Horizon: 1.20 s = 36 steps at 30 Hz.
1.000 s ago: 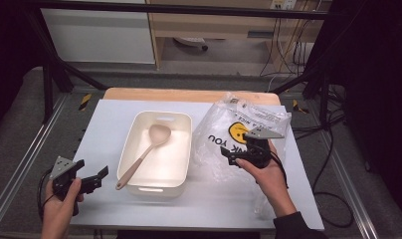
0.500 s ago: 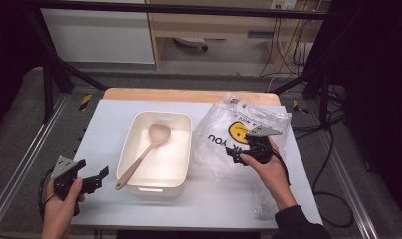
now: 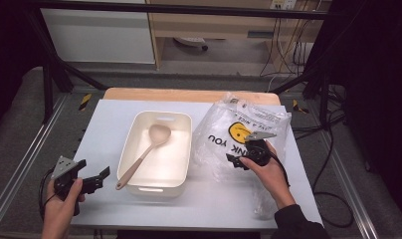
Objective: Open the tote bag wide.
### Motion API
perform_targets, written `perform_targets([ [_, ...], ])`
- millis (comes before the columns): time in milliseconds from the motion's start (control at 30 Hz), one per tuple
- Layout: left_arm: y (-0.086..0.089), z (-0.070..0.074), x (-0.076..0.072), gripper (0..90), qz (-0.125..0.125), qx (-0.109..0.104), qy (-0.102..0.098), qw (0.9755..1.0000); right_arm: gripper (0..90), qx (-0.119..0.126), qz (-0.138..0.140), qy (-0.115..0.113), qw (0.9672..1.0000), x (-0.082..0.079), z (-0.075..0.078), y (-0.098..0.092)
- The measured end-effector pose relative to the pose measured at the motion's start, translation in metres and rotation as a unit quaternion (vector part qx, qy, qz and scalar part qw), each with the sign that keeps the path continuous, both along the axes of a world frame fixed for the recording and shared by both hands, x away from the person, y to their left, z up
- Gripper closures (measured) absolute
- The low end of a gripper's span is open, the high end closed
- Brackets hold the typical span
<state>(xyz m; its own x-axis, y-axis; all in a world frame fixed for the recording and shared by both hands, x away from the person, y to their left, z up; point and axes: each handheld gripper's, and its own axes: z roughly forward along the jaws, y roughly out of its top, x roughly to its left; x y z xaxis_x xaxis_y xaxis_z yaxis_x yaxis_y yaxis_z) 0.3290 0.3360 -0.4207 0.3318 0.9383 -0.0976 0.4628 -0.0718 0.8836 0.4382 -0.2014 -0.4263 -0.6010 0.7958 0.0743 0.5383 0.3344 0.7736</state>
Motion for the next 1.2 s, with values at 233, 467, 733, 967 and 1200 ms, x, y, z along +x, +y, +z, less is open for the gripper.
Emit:
perform_targets([
  [233,0.0,0.0,0.0,6.3,0.0,-0.002,-0.001,1.0,5.4,-0.019,0.014,0.01,0.9997,0.0,-0.009,0.008],
  [467,0.0,0.0,0.0,6.3,-0.001,0.002,0.0,1.0,5.2,-0.036,0.018,0.012,0.9991,-0.001,-0.012,0.013],
  [733,-0.001,0.0,0.0,6.3,-0.001,0.003,0.0,1.0,4.6,-0.046,0.022,0.012,0.9986,-0.003,-0.015,0.019],
  [967,-0.001,0.0,0.0,6.3,-0.002,0.001,0.0,1.0,3.8,-0.05,0.035,0.023,0.9979,-0.005,-0.019,0.027],
  [1200,-0.001,0.001,0.0,6.3,-0.003,0.001,0.001,1.0,3.9,-0.08,0.04,0.035,0.9954,-0.004,-0.03,0.032],
])
